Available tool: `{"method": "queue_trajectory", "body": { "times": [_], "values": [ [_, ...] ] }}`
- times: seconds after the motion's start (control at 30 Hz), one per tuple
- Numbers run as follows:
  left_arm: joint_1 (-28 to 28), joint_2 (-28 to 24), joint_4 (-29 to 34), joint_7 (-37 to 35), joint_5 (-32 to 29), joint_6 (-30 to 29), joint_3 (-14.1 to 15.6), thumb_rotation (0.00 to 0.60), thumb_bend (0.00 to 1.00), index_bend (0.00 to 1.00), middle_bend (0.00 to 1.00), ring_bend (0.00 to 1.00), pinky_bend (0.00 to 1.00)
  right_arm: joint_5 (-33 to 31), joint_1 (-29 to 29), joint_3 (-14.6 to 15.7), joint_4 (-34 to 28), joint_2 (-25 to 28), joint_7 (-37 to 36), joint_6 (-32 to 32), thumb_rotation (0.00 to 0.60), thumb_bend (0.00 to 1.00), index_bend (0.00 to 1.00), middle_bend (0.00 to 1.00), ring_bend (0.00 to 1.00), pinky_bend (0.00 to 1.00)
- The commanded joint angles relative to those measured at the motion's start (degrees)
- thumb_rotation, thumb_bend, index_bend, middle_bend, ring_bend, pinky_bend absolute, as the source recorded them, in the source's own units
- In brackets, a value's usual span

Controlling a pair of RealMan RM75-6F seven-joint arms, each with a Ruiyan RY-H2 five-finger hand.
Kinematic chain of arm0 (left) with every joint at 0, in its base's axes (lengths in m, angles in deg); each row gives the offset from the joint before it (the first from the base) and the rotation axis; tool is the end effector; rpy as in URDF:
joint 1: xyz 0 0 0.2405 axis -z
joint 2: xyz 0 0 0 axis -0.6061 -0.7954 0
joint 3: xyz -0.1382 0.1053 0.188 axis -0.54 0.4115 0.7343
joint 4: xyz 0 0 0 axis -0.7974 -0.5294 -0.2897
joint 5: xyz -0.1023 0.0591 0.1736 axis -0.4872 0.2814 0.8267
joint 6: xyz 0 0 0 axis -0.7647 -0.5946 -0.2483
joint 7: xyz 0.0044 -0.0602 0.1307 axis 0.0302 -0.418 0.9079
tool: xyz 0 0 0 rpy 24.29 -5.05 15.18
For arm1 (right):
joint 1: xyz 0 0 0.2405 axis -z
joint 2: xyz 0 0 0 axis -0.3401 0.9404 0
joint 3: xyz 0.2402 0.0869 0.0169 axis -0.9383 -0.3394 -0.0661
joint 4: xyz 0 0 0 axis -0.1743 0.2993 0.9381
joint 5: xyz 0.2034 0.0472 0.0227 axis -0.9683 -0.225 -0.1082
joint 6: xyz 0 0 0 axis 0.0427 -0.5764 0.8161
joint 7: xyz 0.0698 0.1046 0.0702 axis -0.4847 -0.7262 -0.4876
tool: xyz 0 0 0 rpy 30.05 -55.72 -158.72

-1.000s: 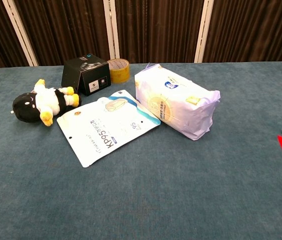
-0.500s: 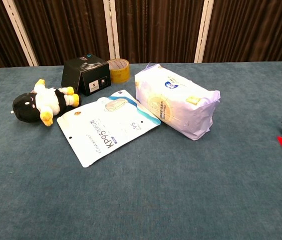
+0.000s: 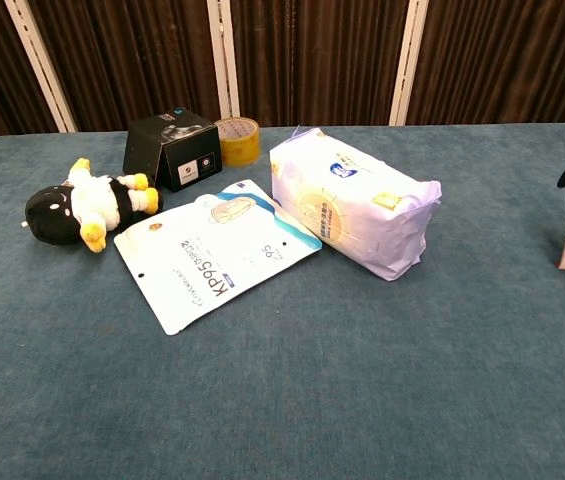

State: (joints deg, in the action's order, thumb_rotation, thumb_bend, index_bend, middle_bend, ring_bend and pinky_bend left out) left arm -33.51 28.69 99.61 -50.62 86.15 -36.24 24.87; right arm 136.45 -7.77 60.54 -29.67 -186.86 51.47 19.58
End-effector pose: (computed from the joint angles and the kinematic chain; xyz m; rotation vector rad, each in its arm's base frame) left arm -0.2982 0.1654 0.1185 -1.4950 -0.7293 -0.8116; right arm -0.3274 -0.3445 0.0308 1.5580 -0.6387 0.7153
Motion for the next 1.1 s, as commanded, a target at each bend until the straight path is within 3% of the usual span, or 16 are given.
{"method": "queue_trajectory", "body": {
  "times": [0.03, 0.33, 0.43, 0.53, 0.7, 0.9, 1.1],
  "values": [
    [0.04, 0.24, -0.05, 0.43, -0.39, 0.16, -0.16, 0.401, 0.03, 0.0, 0.0, 0.0, 0.0, -0.53, -3.03, -1.57, 1.89, 1.47, -0.25, -2.13, 0.6, 0.62, 0.78, 0.22, 0.0, 0.0],
    [-0.04, 0.58, 0.26, 0.98, -0.82, -0.26, -0.55, 0.398, 0.03, 0.0, 0.0, 0.0, 0.0, -0.77, -7.92, -4.44, 0.08, 4.47, 0.41, -0.12, 0.6, 0.61, 0.77, 0.22, 0.0, 0.0],
    [-0.04, 0.33, 0.3, 0.46, -0.73, -0.33, -0.54, 0.4, 0.03, 0.0, 0.0, 0.0, 0.0, -0.79, -7.37, -5.22, -4.29, 6.55, 2.02, 3.51, 0.6, 0.61, 0.76, 0.2, 0.0, 0.0],
    [0.05, -0.23, 0.24, -0.74, -0.41, -0.28, -0.4, 0.403, 0.03, 0.0, 0.0, 0.0, 0.0, -0.64, -4.21, -5.04, -12.91, 9.86, 4.83, 8.98, 0.6, 0.61, 0.75, 0.2, 0.0, 0.0],
    [0.02, -1.03, -0.3, -3.11, -0.01, -1.02, -0.62, 0.401, 0.03, 0.0, 0.0, 0.0, 0.0, -0.53, 4.8, -3.23, -29.5, 14.42, 11.56, 21.09, 0.6, 0.6, 0.74, 0.19, 0.0, 0.0],
    [-0.44, -1.68, -0.59, -5.02, 0.38, -2.68, -0.99, 0.401, 0.03, 0.0, 0.0, 0.0, 0.0, 0.75, 13.84, 1.74, -42.21, 16.4, 17.61, 30.6, 0.6, 0.6, 0.72, 0.17, 0.0, 0.0],
    [-1.09, -1.94, -0.76, -5.57, 1.69, -4.38, -0.62, 0.402, 0.03, 0.0, 0.0, 0.0, 0.0, 1.55, 18.78, 5.1, -45.98, 16.99, 17.4, 33.29, 0.6, 0.59, 0.7, 0.15, 0.0, 0.0]
  ]
}}
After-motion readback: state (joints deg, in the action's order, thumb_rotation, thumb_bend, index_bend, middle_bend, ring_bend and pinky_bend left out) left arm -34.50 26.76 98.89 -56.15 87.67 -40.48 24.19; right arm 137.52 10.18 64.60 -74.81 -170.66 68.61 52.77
